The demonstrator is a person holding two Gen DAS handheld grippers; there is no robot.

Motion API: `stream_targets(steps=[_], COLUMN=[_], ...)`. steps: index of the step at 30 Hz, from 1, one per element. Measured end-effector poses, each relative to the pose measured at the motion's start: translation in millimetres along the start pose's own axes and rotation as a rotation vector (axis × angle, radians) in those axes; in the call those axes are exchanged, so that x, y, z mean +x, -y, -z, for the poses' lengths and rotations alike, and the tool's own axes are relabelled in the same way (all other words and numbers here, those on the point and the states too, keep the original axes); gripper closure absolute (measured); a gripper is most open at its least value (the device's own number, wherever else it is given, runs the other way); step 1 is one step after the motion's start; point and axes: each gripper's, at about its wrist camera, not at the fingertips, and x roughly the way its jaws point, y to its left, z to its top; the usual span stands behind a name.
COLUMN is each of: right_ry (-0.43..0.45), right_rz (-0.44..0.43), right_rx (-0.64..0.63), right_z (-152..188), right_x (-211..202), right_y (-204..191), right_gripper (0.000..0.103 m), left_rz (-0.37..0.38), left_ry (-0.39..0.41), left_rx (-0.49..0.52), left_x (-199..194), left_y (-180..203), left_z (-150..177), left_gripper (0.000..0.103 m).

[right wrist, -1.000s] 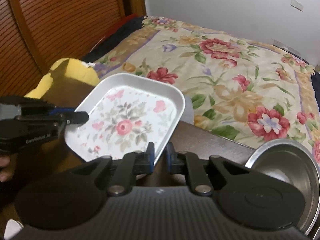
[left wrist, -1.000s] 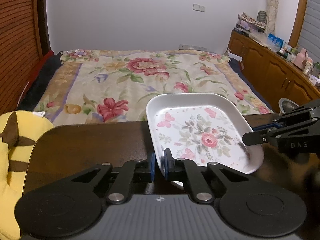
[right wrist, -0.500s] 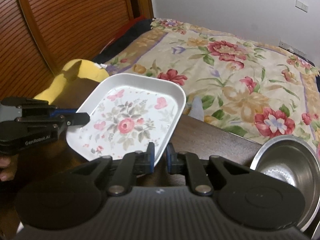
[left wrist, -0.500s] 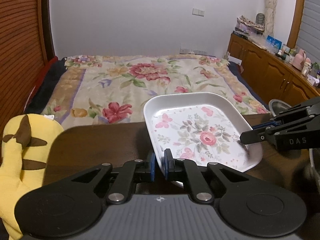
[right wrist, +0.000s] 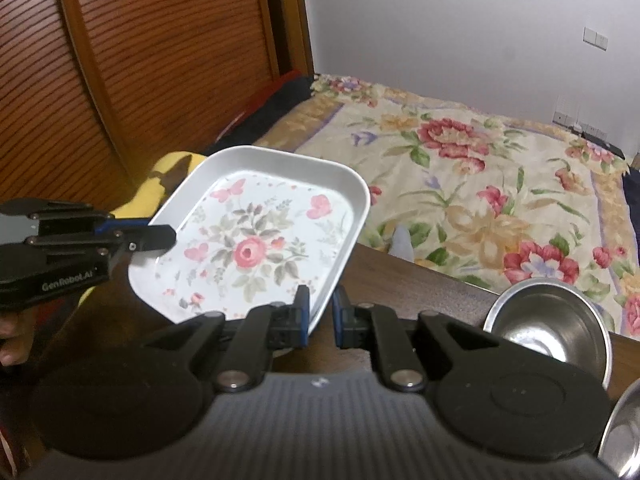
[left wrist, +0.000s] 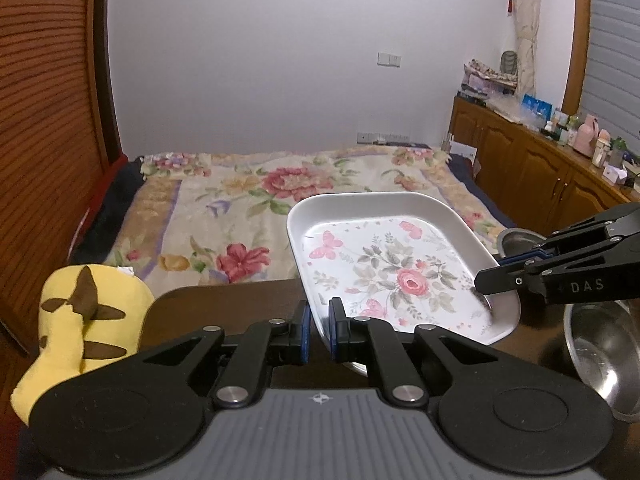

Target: Organize plates and bowls

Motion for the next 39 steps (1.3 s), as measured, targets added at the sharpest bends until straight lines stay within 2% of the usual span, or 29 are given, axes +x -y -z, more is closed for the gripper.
stream_targets(steps=[21, 39], right_ry=[0.065, 0.082], right_rz=[0.025, -0.005], right_rx=[0.004, 0.0], right_z=[34, 68], right_x=[-54, -84], right_y=[-25, -42], right_gripper=[0.09, 0.09], left_rz=[0.044, 0.063], left_ry=[0.074, 0.094], left_rx=[0.033, 0.051], left_x=[-65, -103], left_y=[11, 21], left_z=[27, 57], left_gripper=[0.093, 0.093])
